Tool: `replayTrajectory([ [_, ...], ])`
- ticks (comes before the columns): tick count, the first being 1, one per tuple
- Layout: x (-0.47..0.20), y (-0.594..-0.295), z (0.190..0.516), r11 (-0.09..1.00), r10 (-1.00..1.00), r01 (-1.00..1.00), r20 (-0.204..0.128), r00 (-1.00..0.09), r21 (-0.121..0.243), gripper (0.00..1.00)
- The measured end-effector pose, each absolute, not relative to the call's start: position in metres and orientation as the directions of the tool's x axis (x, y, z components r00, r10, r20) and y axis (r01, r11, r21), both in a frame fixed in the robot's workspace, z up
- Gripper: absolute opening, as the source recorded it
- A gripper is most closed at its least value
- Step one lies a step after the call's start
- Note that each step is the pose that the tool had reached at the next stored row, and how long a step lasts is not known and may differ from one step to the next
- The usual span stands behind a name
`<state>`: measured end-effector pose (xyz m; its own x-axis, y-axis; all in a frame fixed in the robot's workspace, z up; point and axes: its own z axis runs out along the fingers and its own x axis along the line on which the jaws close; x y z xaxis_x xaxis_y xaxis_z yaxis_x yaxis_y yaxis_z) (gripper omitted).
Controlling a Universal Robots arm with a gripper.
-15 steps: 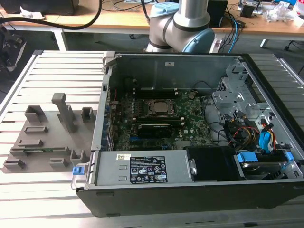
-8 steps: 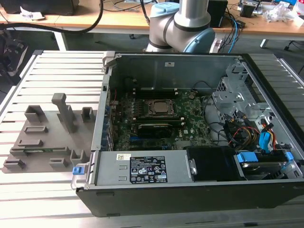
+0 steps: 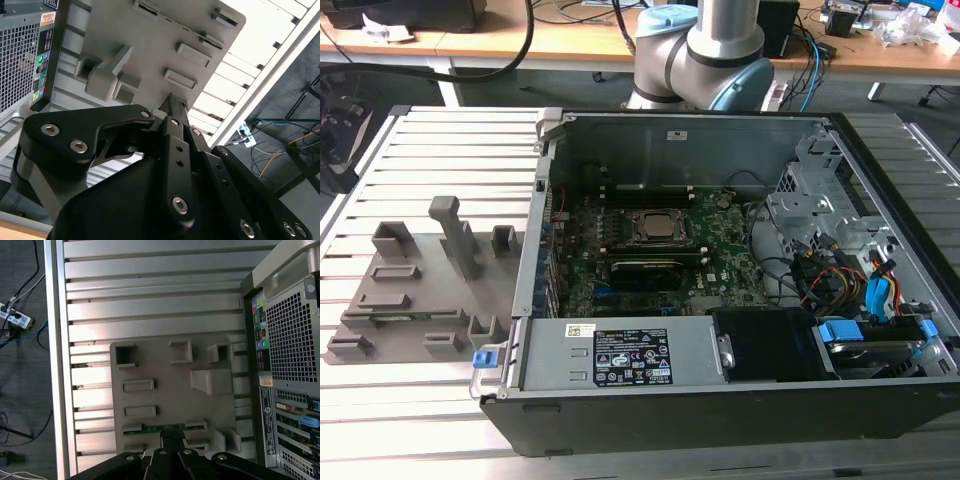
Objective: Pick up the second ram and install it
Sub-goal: 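Reach for the second ram, then pick up the second ram and move it above second insertion slot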
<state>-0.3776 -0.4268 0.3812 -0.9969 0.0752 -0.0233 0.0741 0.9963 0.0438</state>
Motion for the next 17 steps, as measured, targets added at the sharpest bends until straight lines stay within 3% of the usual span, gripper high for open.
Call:
replayTrajectory([
  [8, -0.3776, -0.427, 0.3812, 0.997, 0.069, 0.068, -0.023, -0.997, 0.044, 0.11],
  [17, -0.3776, -0.427, 0.3812, 0.986, -0.161, -0.162, -0.023, -0.987, 0.044, 0.11],
])
